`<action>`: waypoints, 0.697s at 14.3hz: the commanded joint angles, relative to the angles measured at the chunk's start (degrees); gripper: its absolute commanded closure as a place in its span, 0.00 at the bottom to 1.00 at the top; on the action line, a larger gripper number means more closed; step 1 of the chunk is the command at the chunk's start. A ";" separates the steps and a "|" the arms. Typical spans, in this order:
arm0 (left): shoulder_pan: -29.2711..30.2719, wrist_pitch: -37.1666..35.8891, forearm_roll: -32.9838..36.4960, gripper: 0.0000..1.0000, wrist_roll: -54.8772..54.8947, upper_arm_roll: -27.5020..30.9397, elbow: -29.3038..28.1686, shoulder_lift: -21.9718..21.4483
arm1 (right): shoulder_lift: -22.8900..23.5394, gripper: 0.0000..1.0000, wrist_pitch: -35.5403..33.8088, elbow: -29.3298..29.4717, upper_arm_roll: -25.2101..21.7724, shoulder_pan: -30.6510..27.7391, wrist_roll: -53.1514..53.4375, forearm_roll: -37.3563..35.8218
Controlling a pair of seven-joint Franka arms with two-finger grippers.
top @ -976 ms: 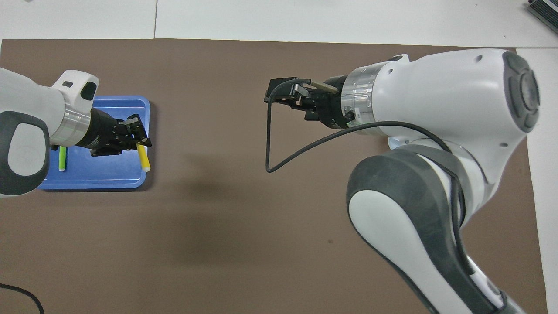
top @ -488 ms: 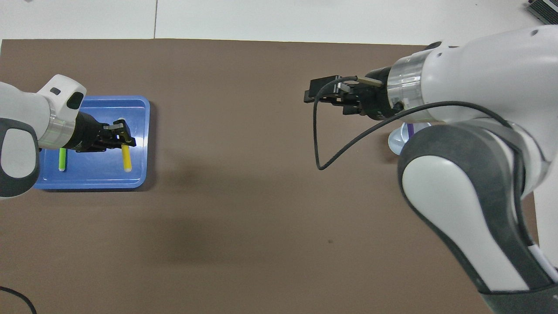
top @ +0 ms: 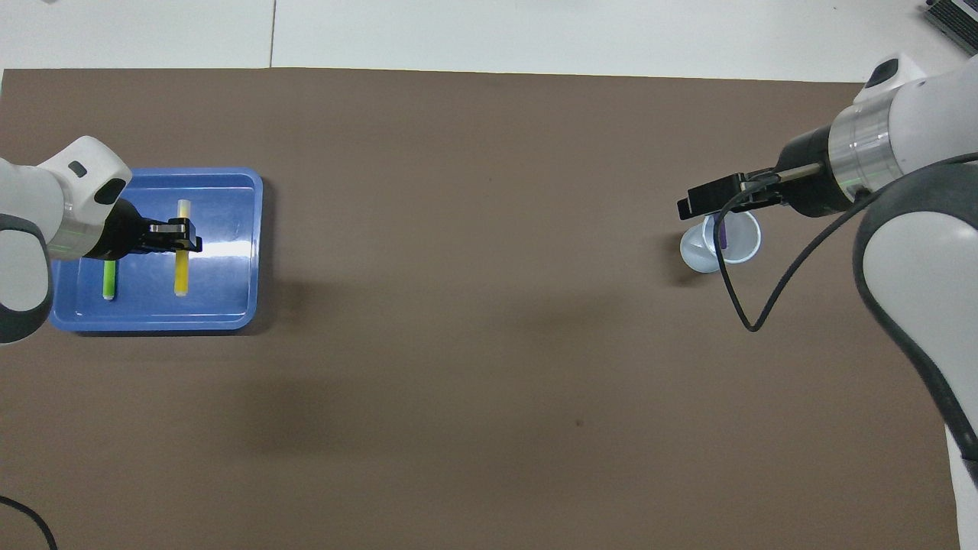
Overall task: Right arm passes pens to left for tray arrangement
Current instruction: 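Lower the yellow pen into the tray while the right gripper returns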
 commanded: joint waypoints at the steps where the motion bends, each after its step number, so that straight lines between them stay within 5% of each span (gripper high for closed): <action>1: 0.82 1.81 4.59 1.00 2.07 -0.40 0.54 1.50 | -0.31 0.00 -4.34 1.91 0.57 -0.77 -1.38 -2.94; 10: 3.37 10.68 8.13 1.00 12.34 -0.40 1.34 7.48 | 0.05 0.00 -12.97 3.42 1.71 2.48 -1.29 -12.52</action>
